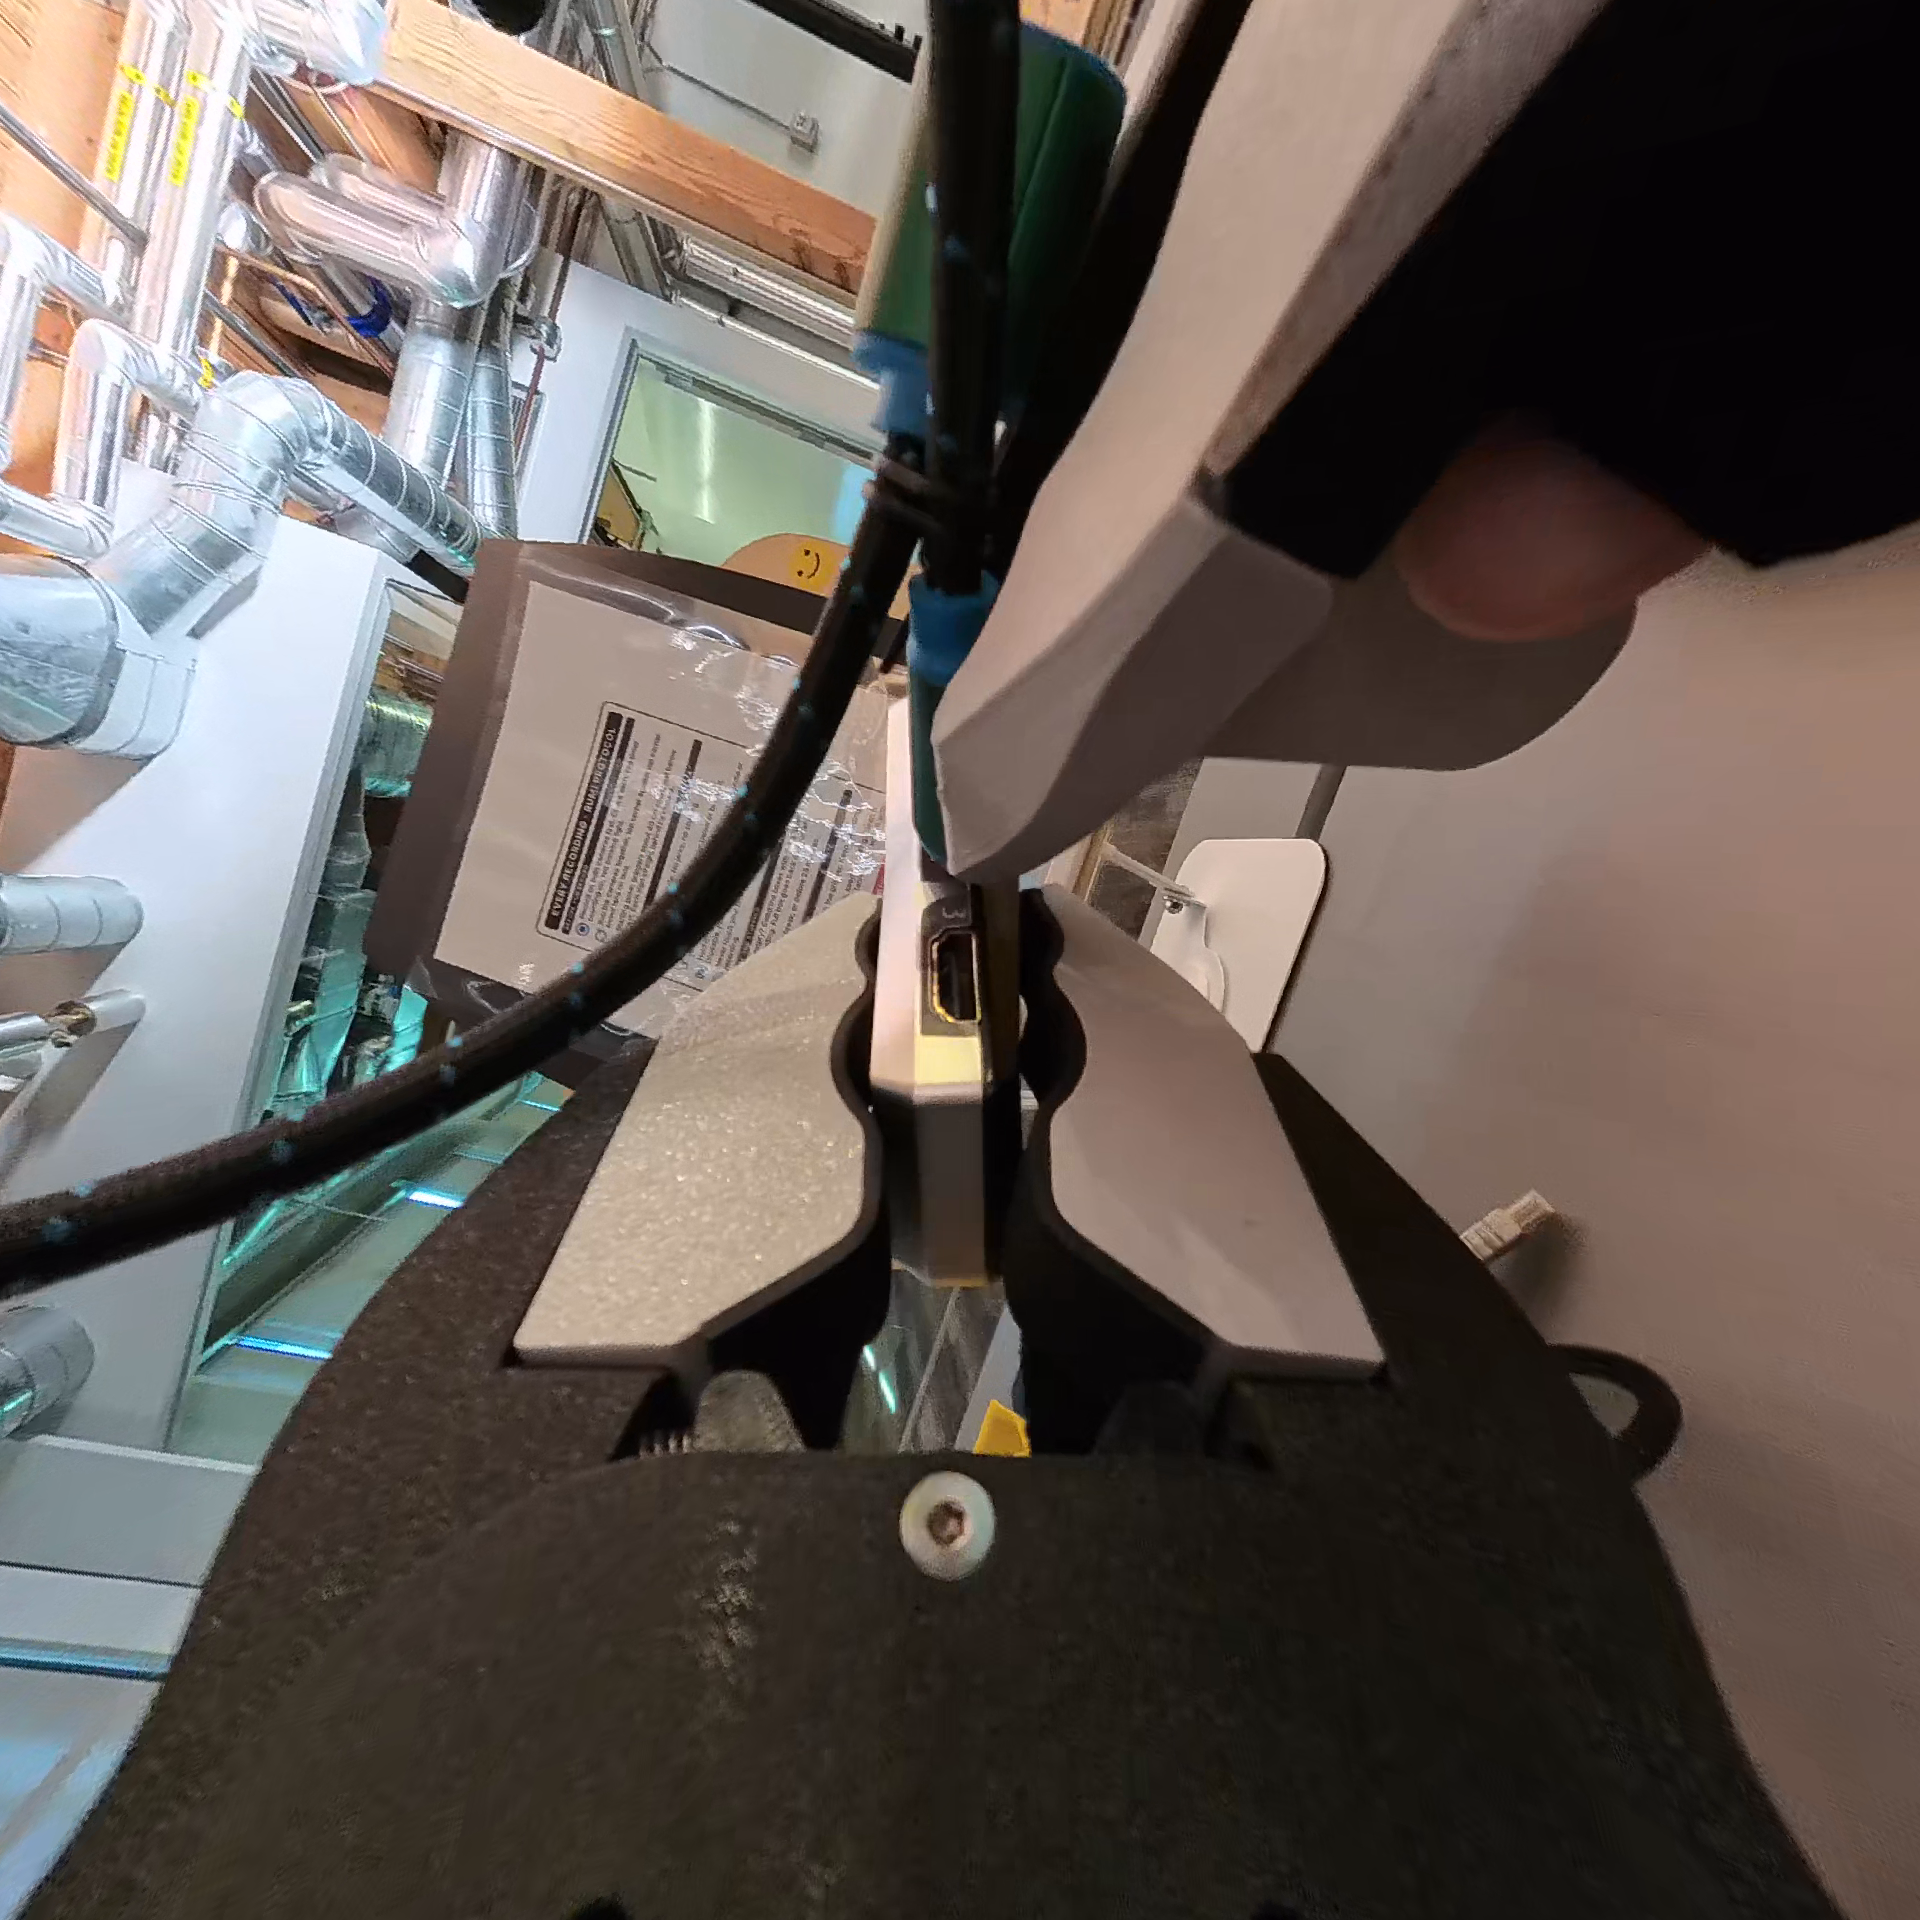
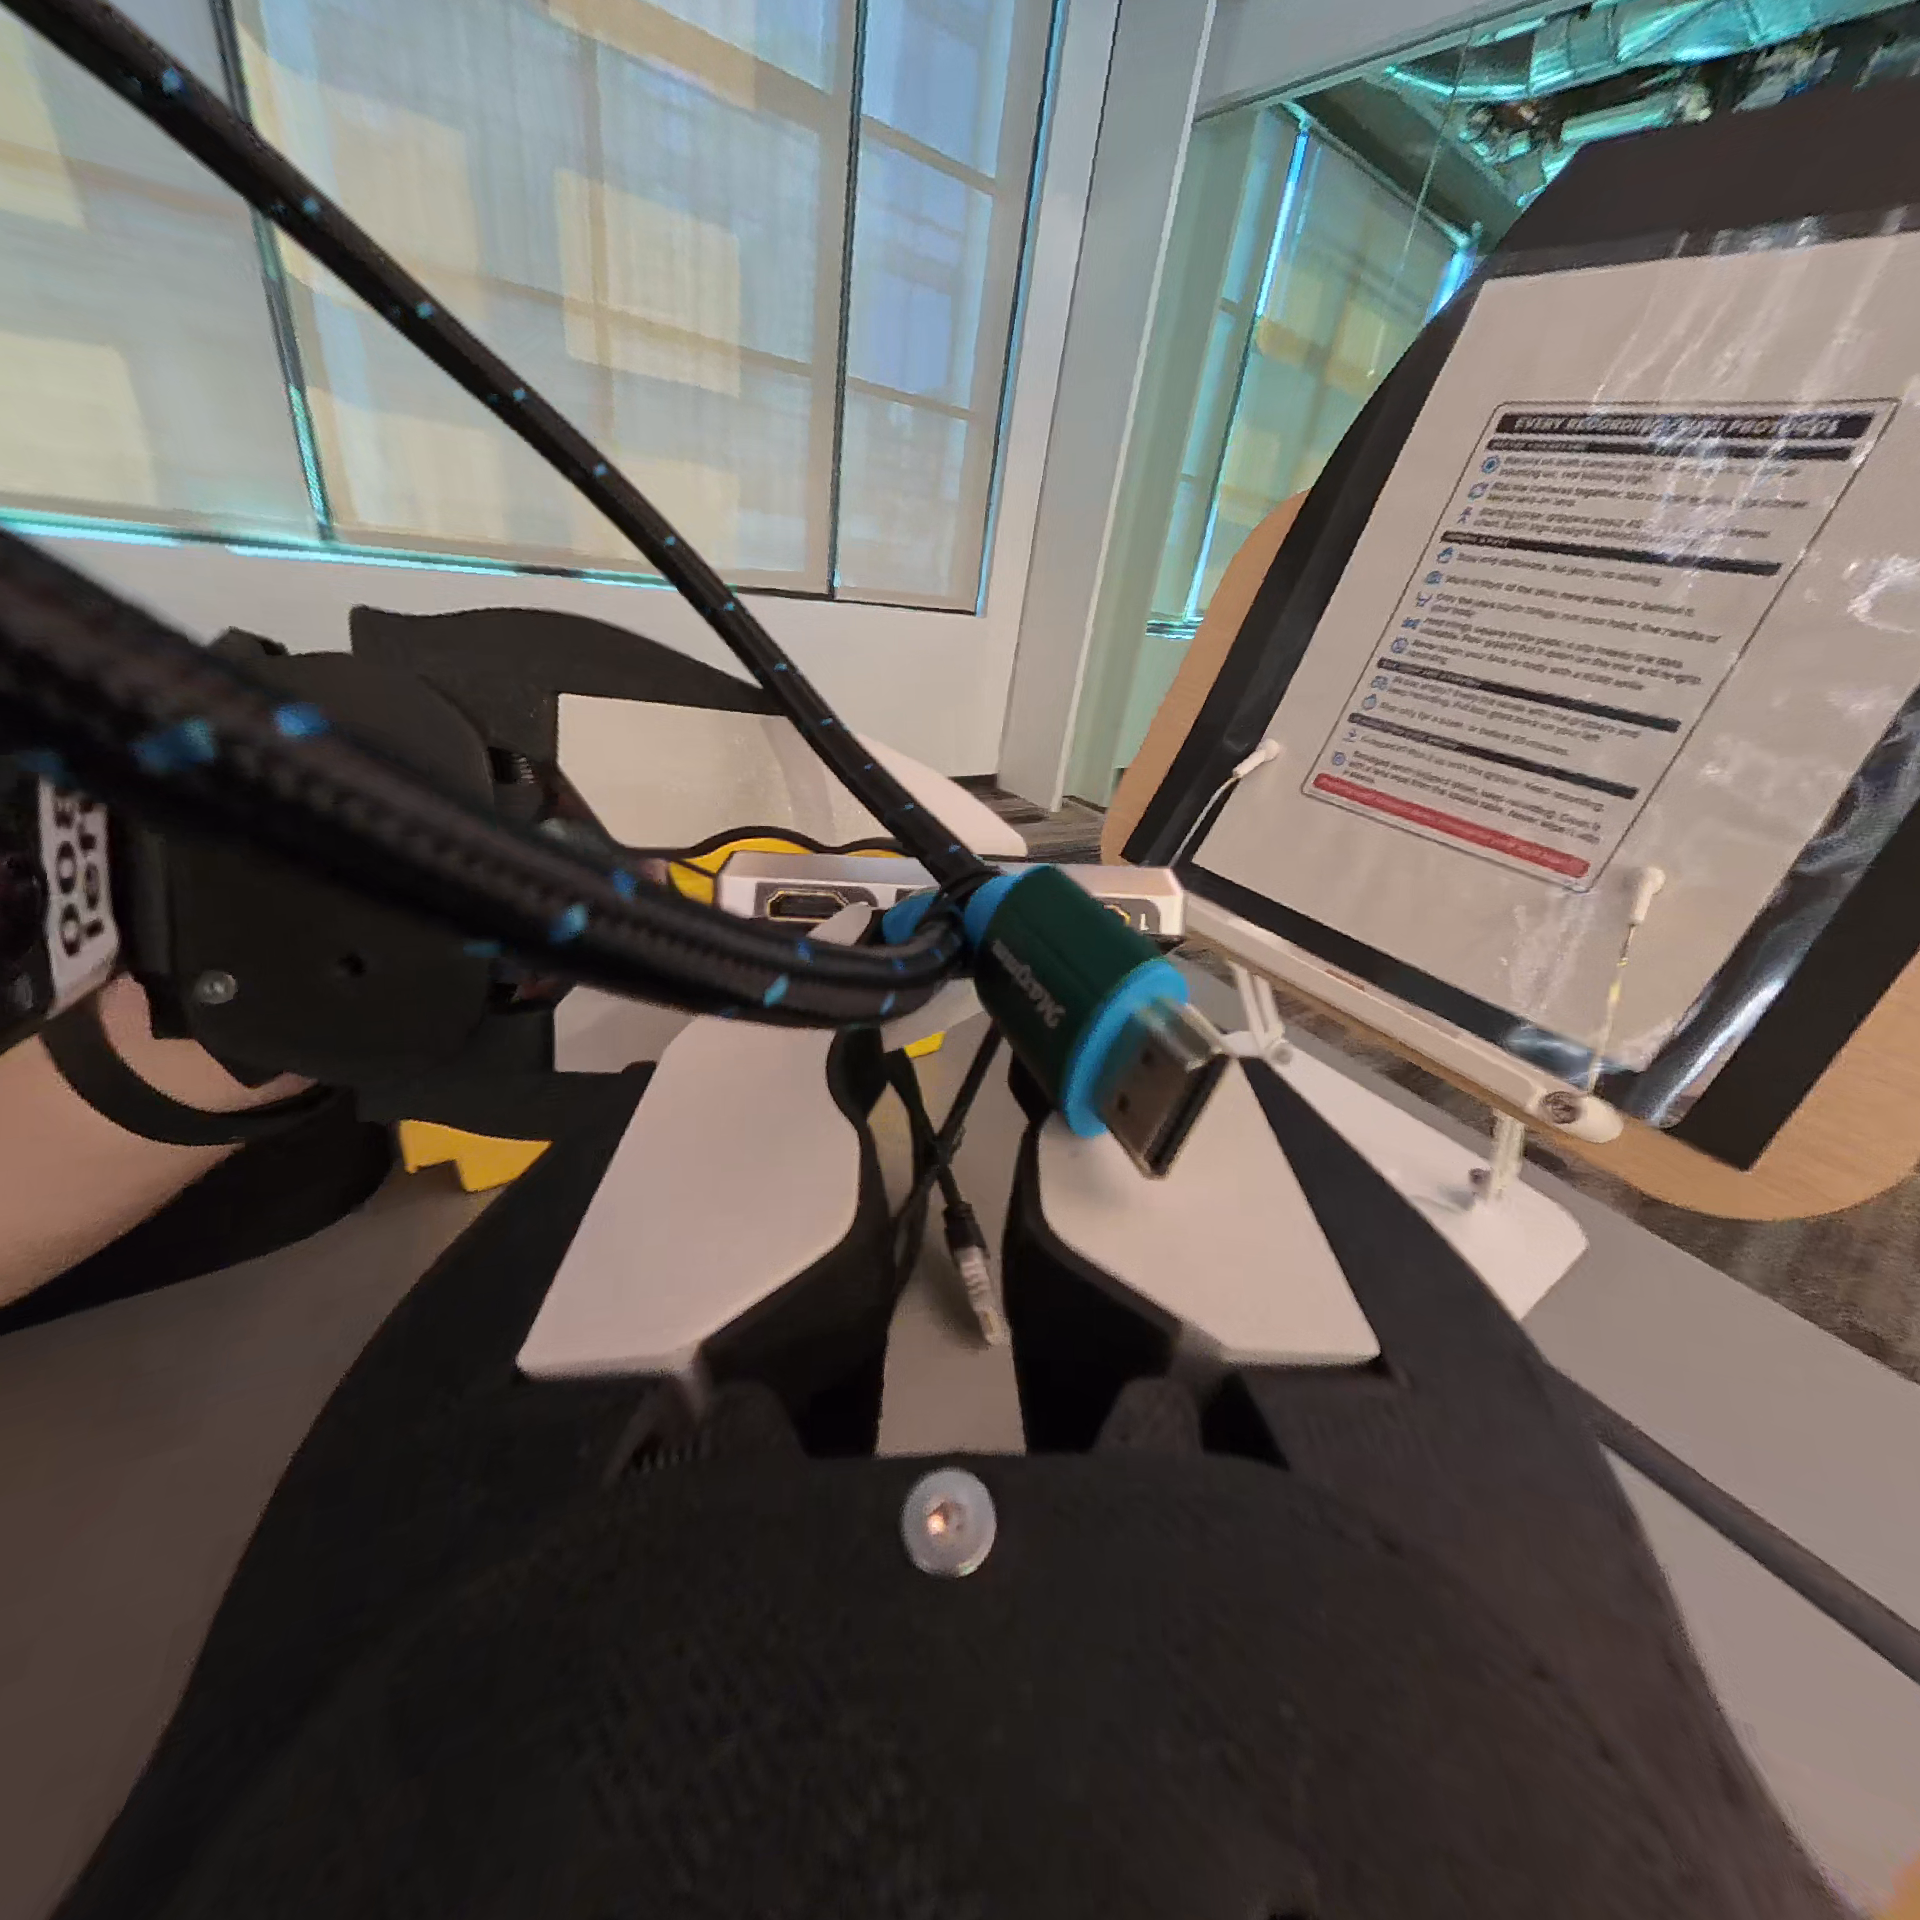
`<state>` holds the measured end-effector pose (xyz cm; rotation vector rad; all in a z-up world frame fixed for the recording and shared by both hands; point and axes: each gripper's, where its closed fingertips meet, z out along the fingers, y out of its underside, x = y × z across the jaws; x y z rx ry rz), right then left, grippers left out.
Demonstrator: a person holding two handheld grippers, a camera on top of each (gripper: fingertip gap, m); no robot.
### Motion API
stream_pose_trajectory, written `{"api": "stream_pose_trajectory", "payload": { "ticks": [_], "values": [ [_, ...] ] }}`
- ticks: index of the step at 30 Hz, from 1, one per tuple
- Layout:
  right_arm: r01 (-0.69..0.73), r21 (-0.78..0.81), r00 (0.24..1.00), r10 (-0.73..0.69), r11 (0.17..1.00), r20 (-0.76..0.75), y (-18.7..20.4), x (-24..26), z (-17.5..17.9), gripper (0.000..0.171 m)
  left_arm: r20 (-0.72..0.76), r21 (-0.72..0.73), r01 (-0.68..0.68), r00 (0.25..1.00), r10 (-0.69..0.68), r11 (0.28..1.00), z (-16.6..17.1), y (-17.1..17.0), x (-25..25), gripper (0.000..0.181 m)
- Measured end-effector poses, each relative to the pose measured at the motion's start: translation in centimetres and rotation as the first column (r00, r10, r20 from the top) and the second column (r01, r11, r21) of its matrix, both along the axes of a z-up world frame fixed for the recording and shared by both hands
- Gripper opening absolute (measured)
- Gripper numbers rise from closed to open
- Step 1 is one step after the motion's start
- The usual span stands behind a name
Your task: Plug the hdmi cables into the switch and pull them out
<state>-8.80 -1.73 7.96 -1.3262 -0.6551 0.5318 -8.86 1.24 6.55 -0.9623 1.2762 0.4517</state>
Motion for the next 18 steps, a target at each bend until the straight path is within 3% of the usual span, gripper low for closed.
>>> {"api": "stream_pose_trajectory", "payload": {
  "ticks": [6,11,14,18],
  "values": [
    [-0.041,-0.04,0.999,0.04,0.998,-0.025,-0.1,0.1,0.2,0.021,0.003,-0.007,0.01,1.0,-0.01,1.0,0.2,-0.1,0.0,0.023],
    [-0.011,0.034,1.0,0.01,0.999,0.022,-0.5,0.1,0.6,0.021,0.061,-0.02,0.064,0.996,-0.063,0.998,0.6,-0.6,0.2,0.023],
    [0.014,0.108,0.999,-0.019,0.994,0.048,-1.0,0.2,1.3,0.021,0.172,-0.166,0.131,0.98,-0.103,0.977,0.8,-1.0,0.3,0.024],
    [0.099,0.21,0.988,-0.121,0.973,0.094,-0.8,1.7,2.3,0.021,0.317,-0.407,0.25,0.941,-0.12,0.879,0.9,-1.7,0.1,0.049]
  ]
}}
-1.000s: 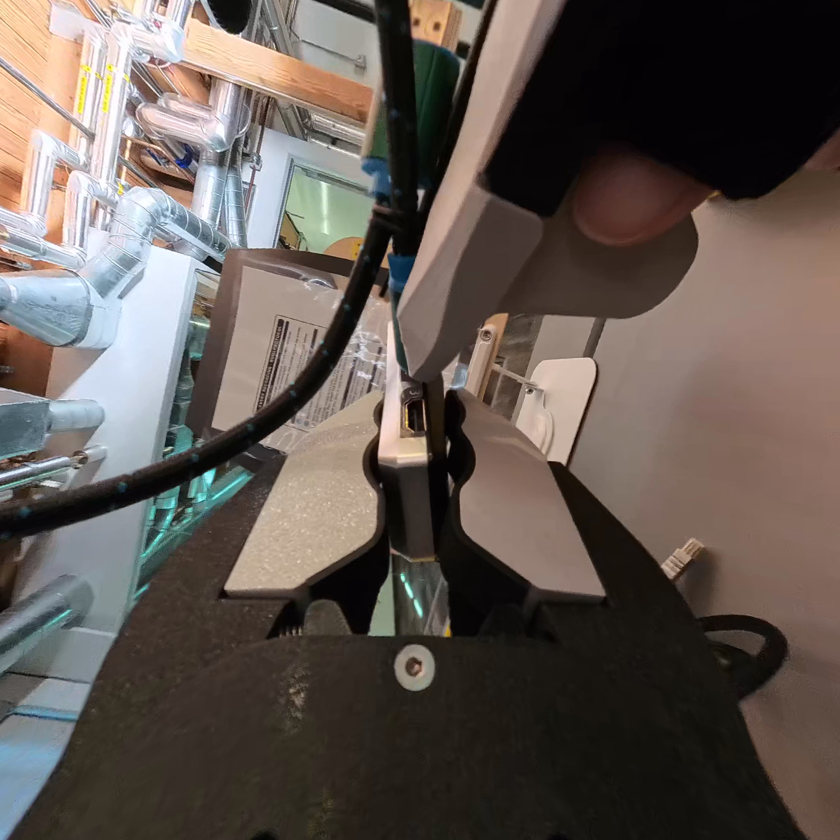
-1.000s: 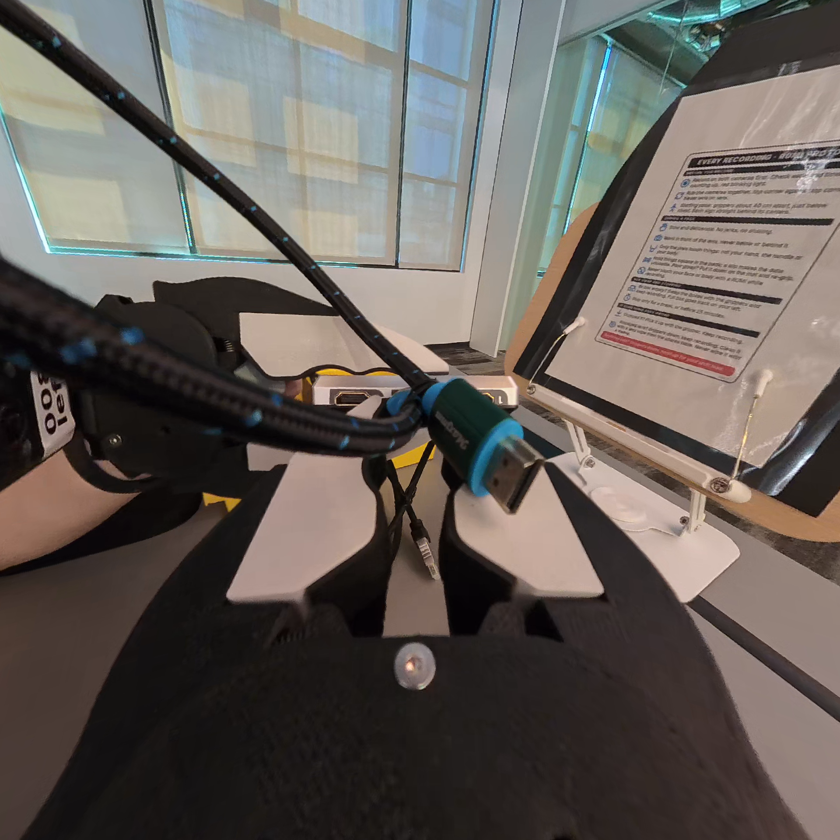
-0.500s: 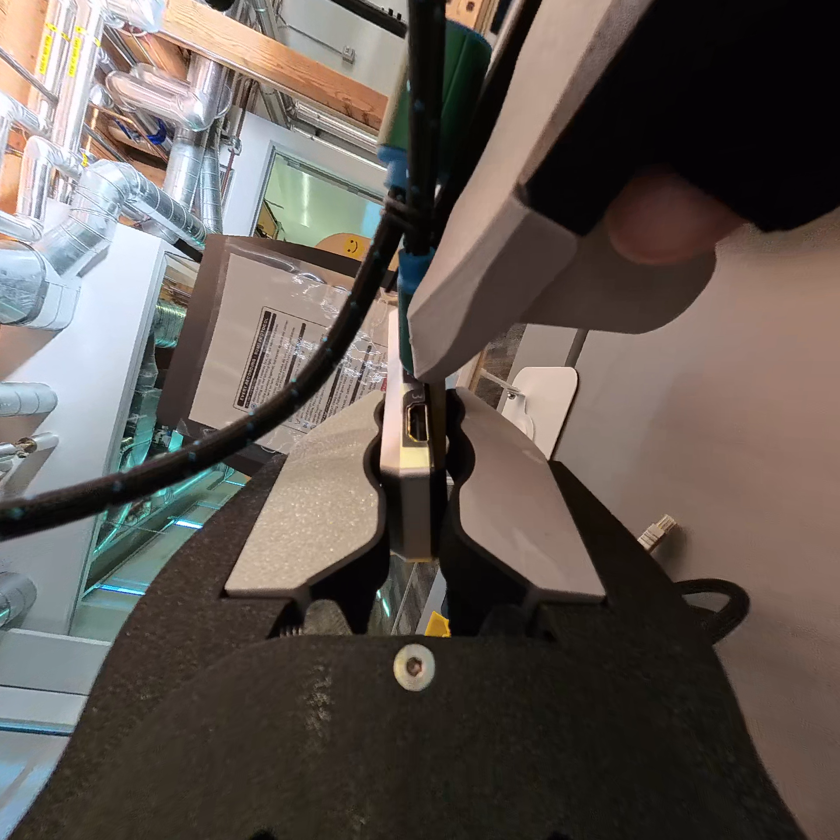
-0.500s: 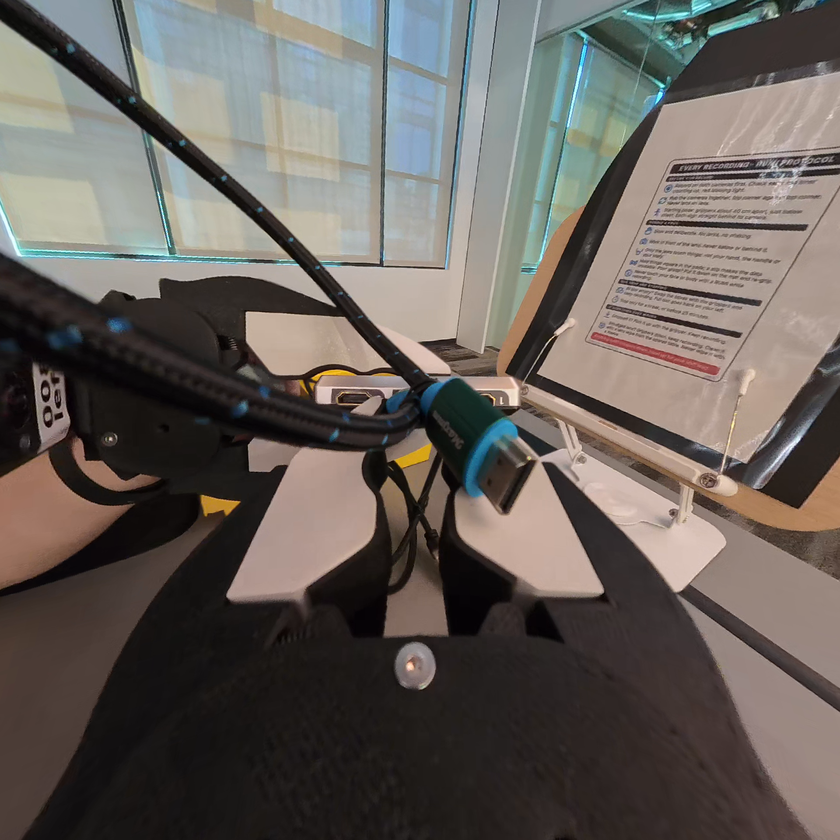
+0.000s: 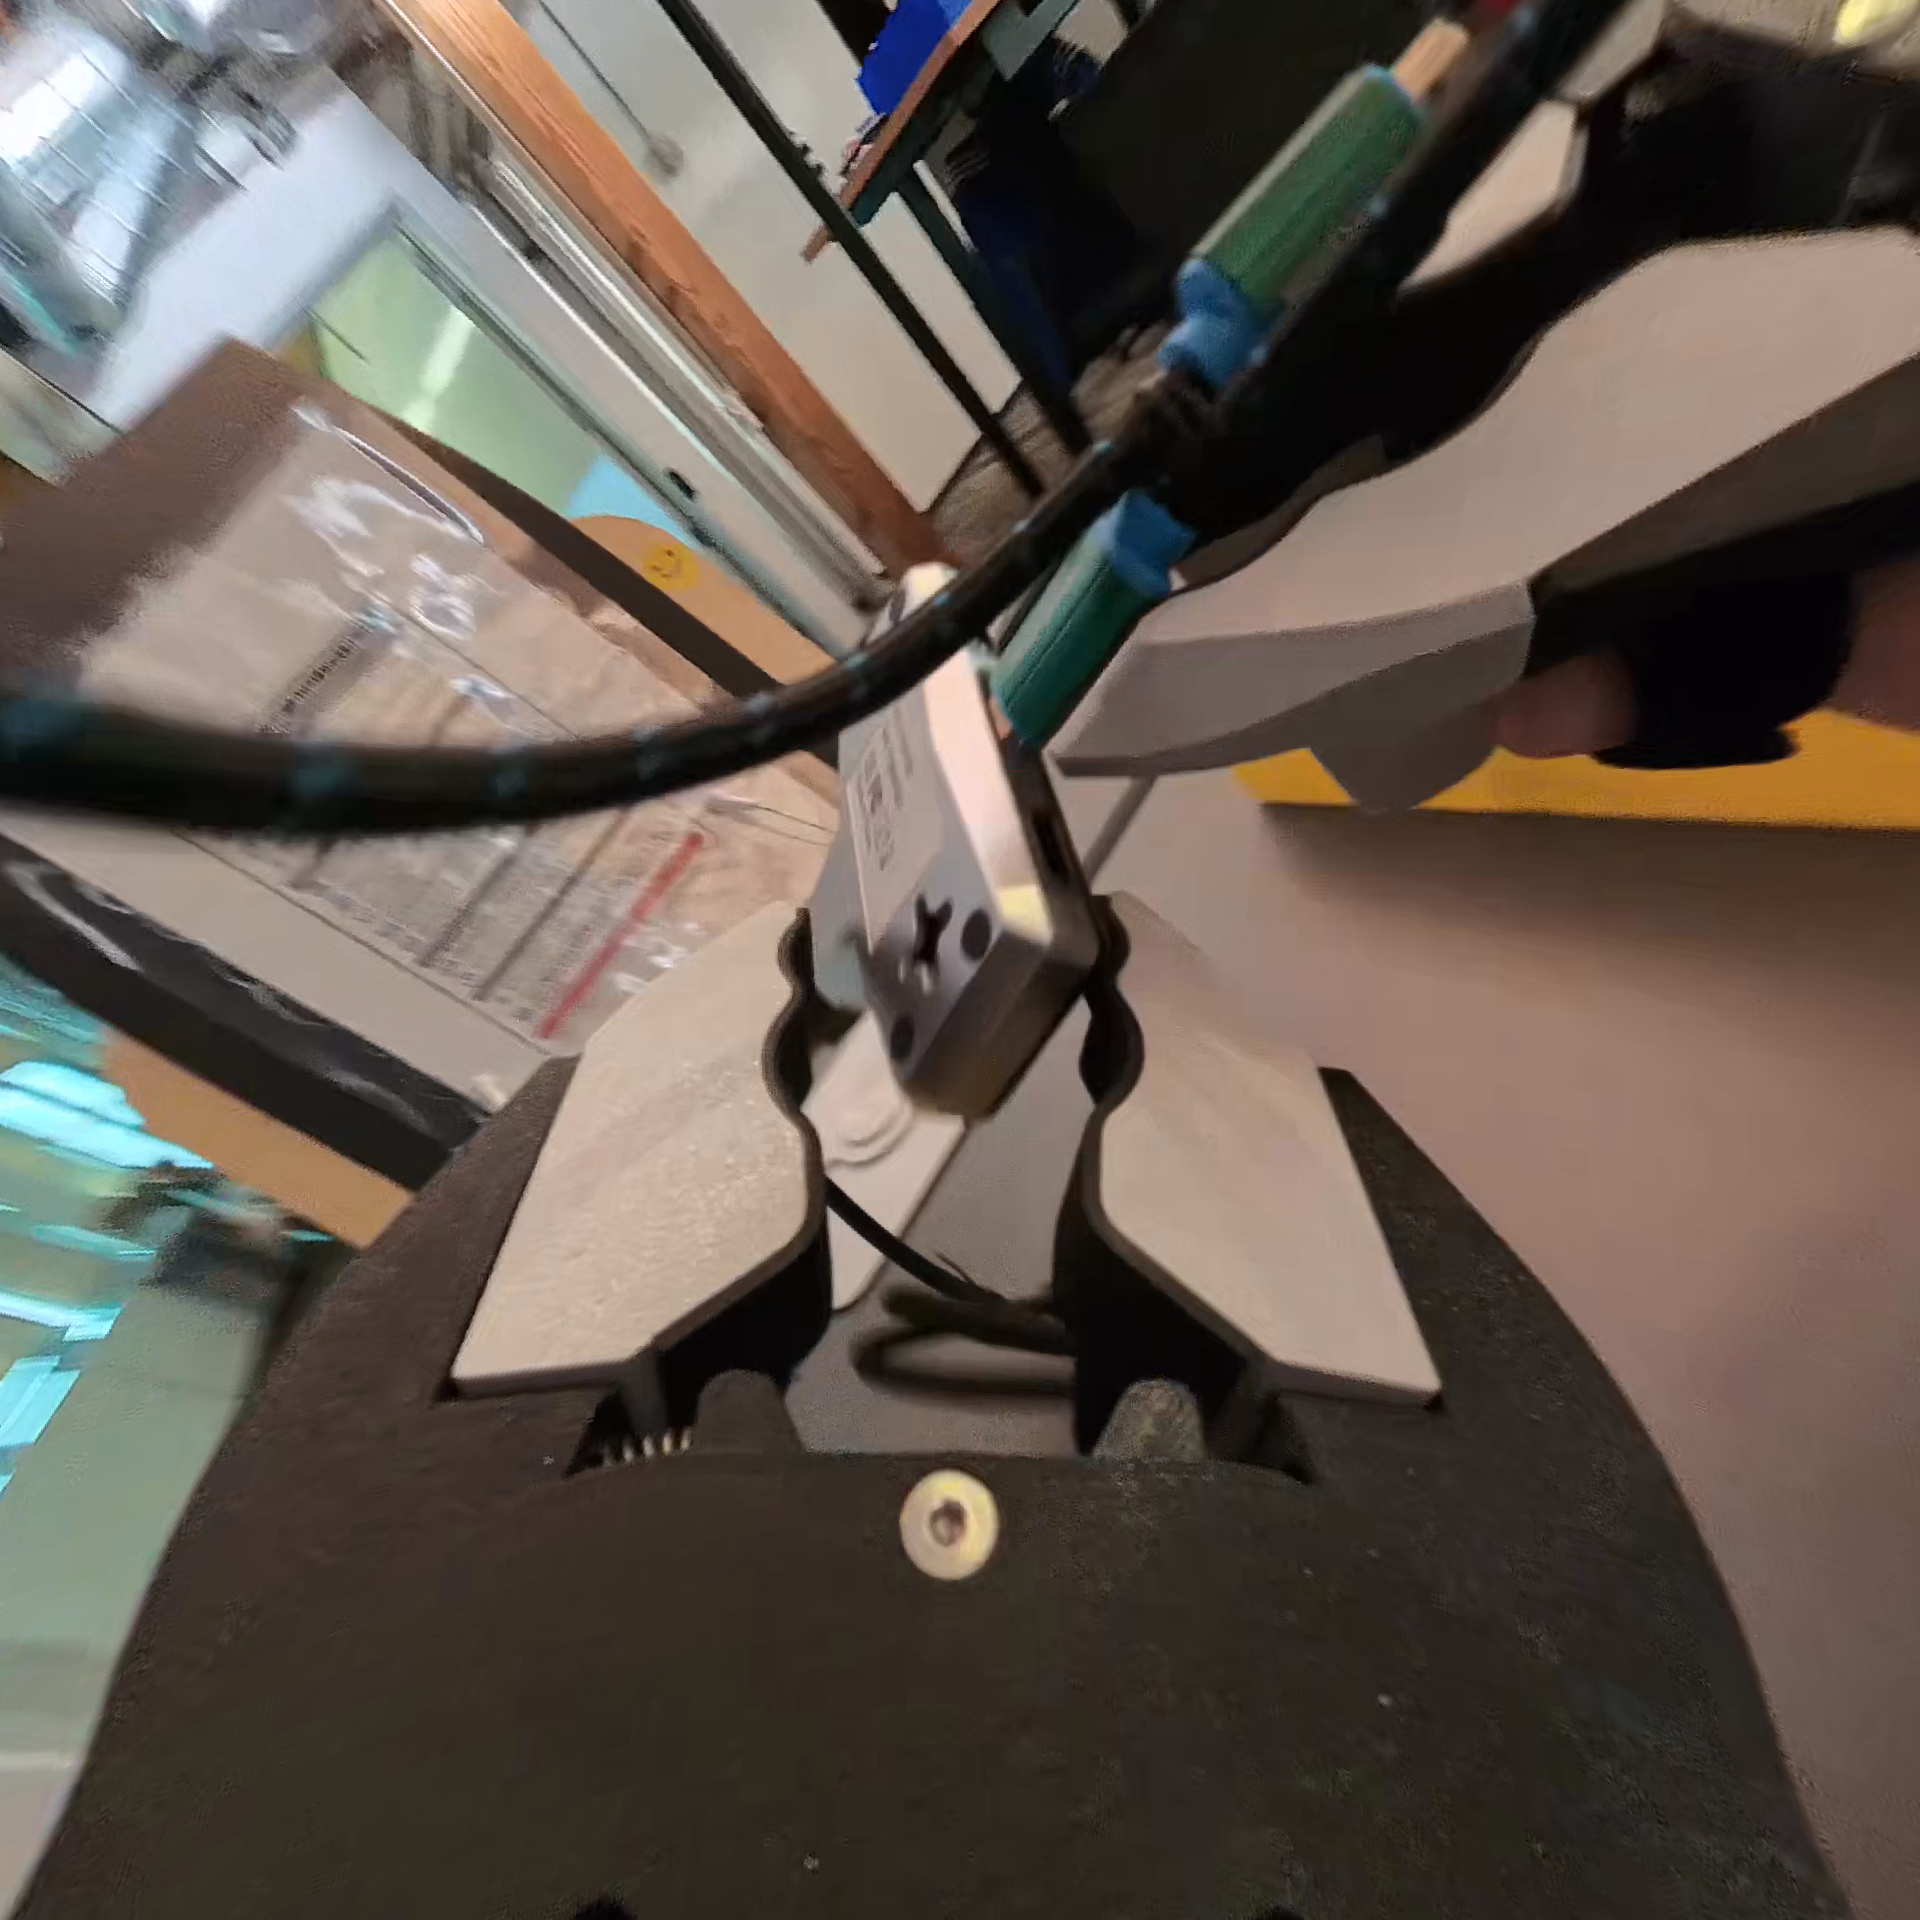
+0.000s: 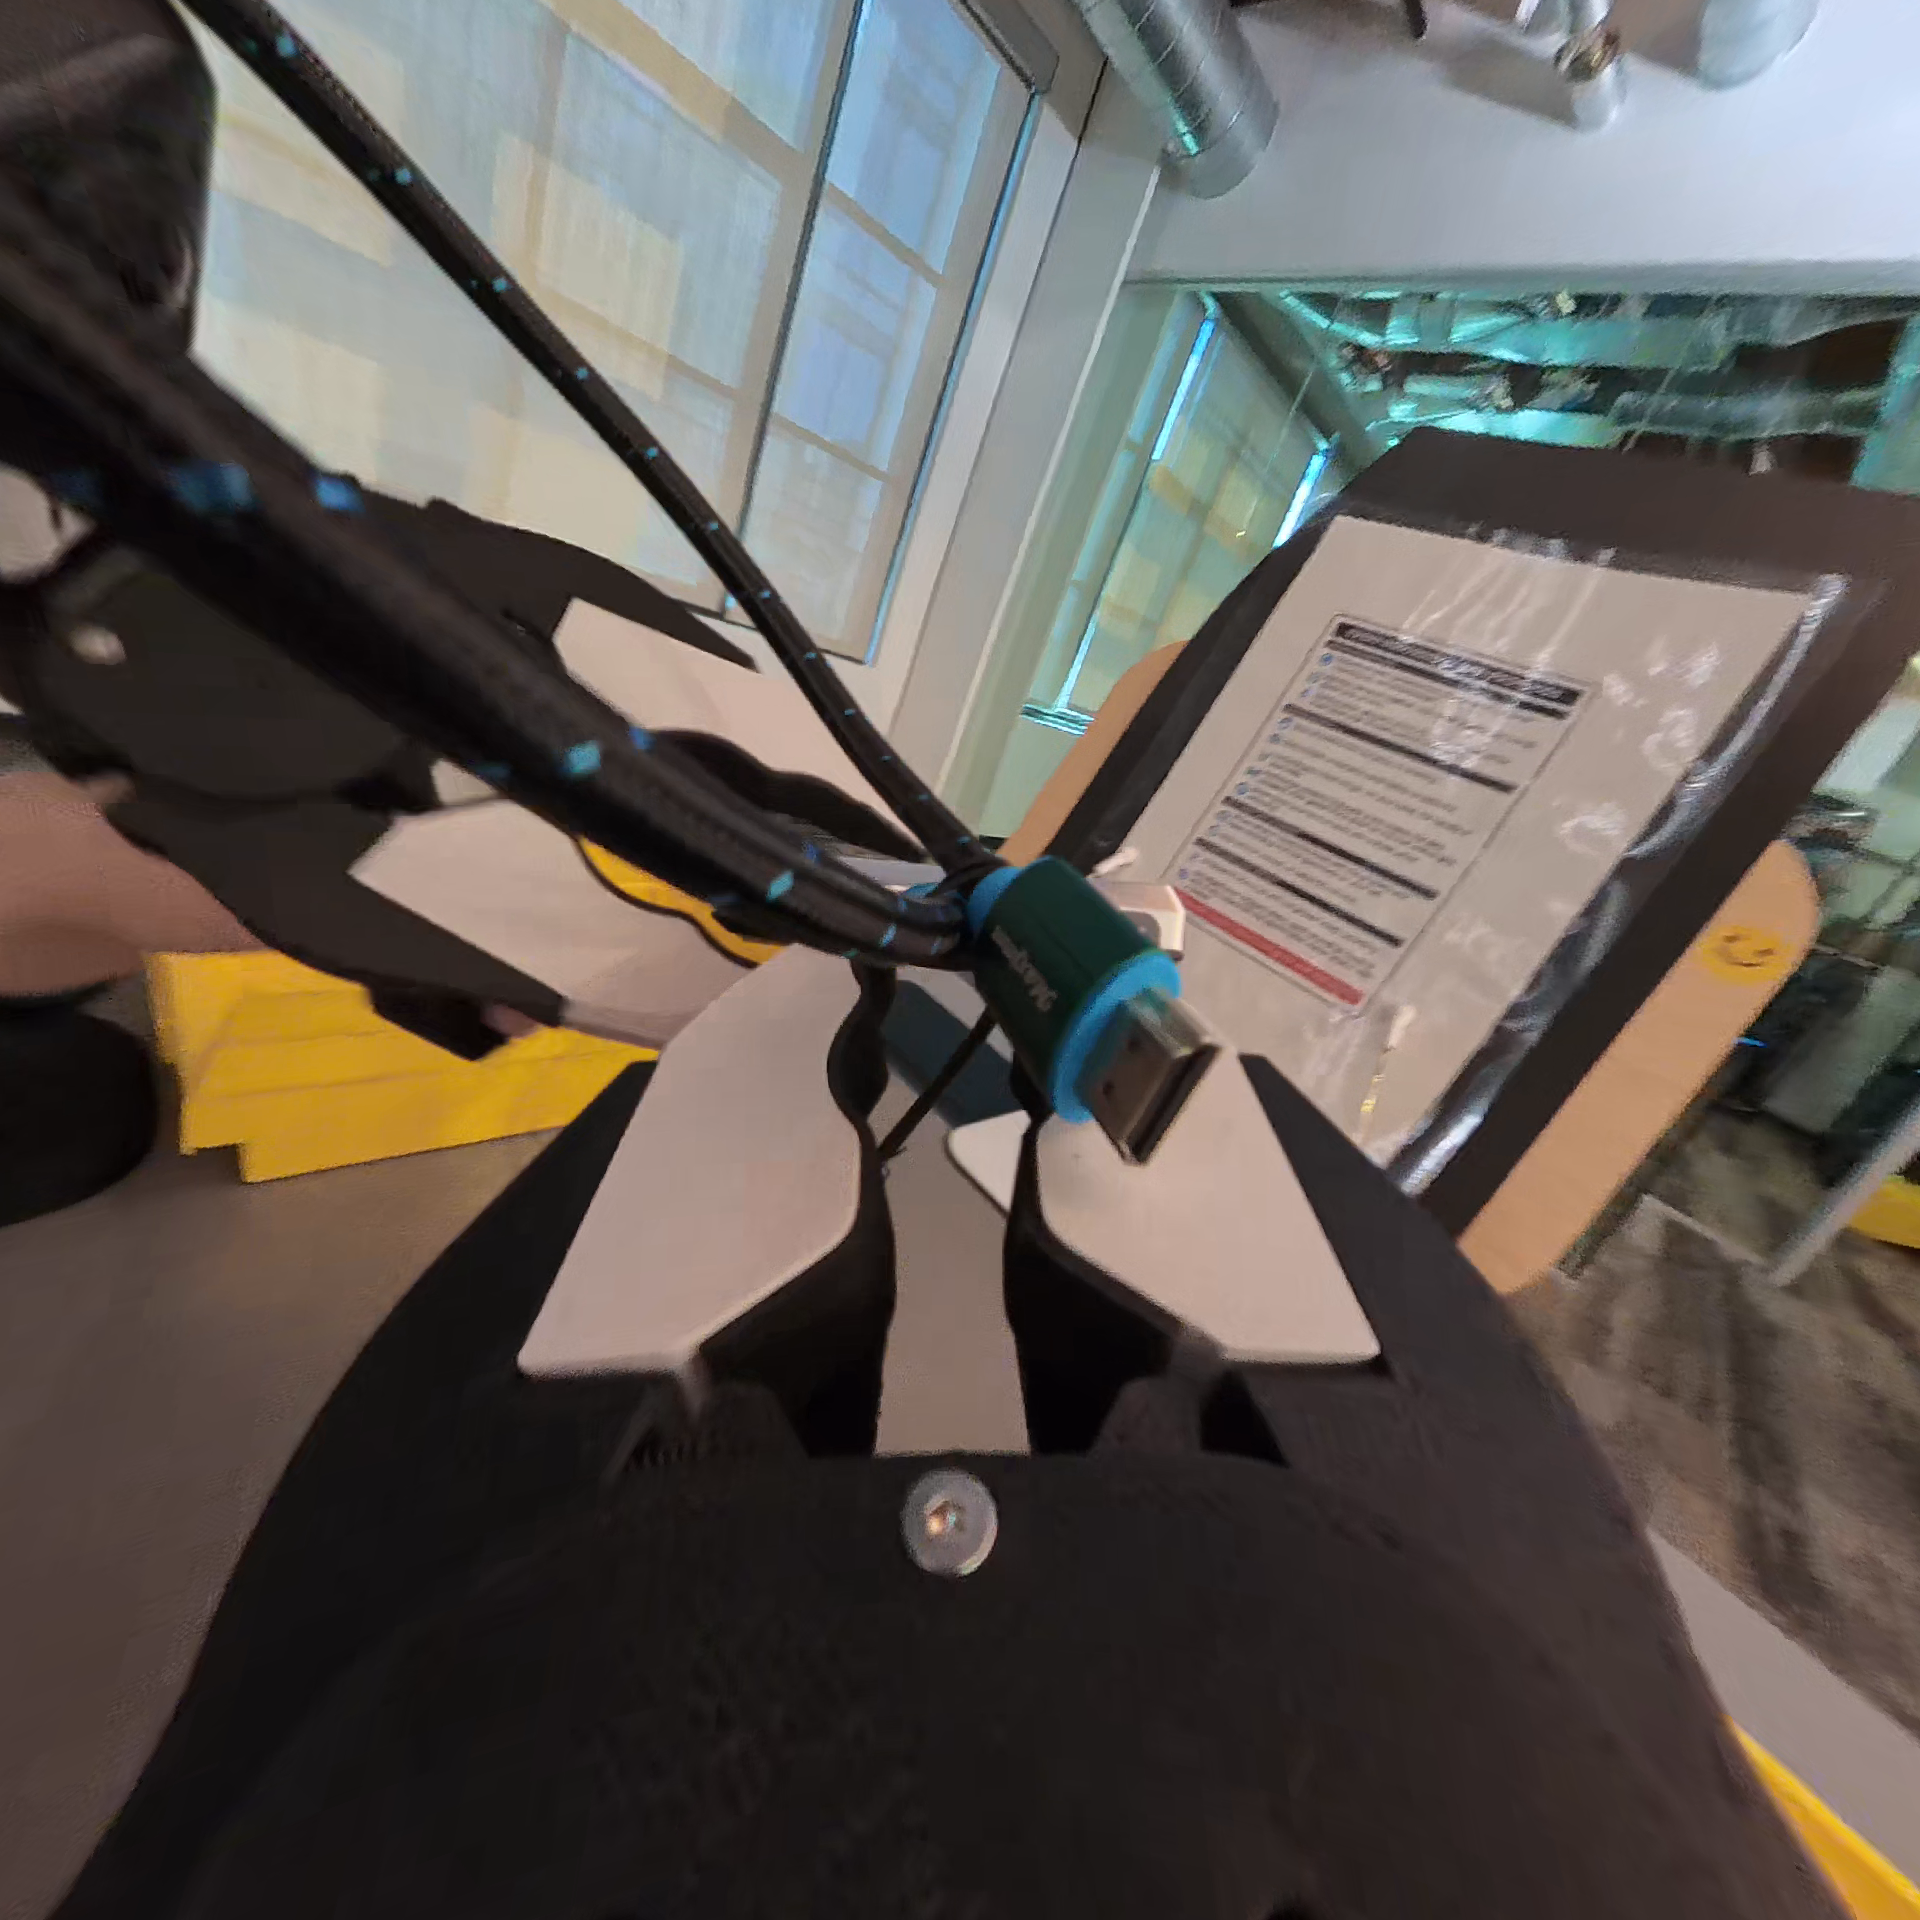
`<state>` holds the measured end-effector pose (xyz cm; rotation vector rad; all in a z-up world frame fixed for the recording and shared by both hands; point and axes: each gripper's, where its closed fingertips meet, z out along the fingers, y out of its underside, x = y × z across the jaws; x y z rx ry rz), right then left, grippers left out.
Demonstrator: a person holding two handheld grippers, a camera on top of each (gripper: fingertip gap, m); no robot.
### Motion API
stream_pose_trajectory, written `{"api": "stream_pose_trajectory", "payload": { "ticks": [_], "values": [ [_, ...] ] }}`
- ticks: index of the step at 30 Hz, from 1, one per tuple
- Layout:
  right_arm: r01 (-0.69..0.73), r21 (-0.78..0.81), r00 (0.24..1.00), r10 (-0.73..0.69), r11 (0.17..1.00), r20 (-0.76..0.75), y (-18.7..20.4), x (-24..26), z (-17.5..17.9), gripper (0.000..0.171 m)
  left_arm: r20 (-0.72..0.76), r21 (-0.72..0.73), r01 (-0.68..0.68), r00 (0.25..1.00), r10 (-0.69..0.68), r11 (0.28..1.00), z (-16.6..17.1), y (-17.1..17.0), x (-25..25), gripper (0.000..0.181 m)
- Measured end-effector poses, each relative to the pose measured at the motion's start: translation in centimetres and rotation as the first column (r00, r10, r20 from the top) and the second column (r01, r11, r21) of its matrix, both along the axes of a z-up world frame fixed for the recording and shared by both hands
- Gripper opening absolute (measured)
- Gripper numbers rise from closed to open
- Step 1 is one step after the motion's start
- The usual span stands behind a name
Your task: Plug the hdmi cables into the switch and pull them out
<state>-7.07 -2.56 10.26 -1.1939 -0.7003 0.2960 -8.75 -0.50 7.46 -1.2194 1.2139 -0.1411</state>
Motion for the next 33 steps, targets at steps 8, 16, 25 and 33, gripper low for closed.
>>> {"api": "stream_pose_trajectory", "payload": {
  "ticks": [8,16,25,33],
  "values": [
    [0.089,0.05,0.996,-0.089,0.995,0.0,1.1,2.2,0.0,0.022,0.392,-0.593,0.302,0.918,-0.06,0.747,-0.4,-1.2,0.5,0.067],
    [0.133,0.098,0.99,-0.137,0.986,0.031,1.1,1.5,-0.6,0.021,0.583,-0.589,0.384,0.812,0.044,0.711,-0.3,0.4,1.4,0.068],
    [0.178,0.11,0.983,-0.183,0.978,0.036,2.1,1.7,-2.0,0.022,0.629,-0.566,0.41,0.775,0.054,0.715,-1.5,1.3,2.1,0.048],
    [0.215,0.08,0.971,-0.222,0.973,0.09,3.5,2.0,-4.8,0.022,0.603,-0.559,0.405,0.798,0.019,0.724,-4.2,2.8,2.4,0.048]
  ]
}}
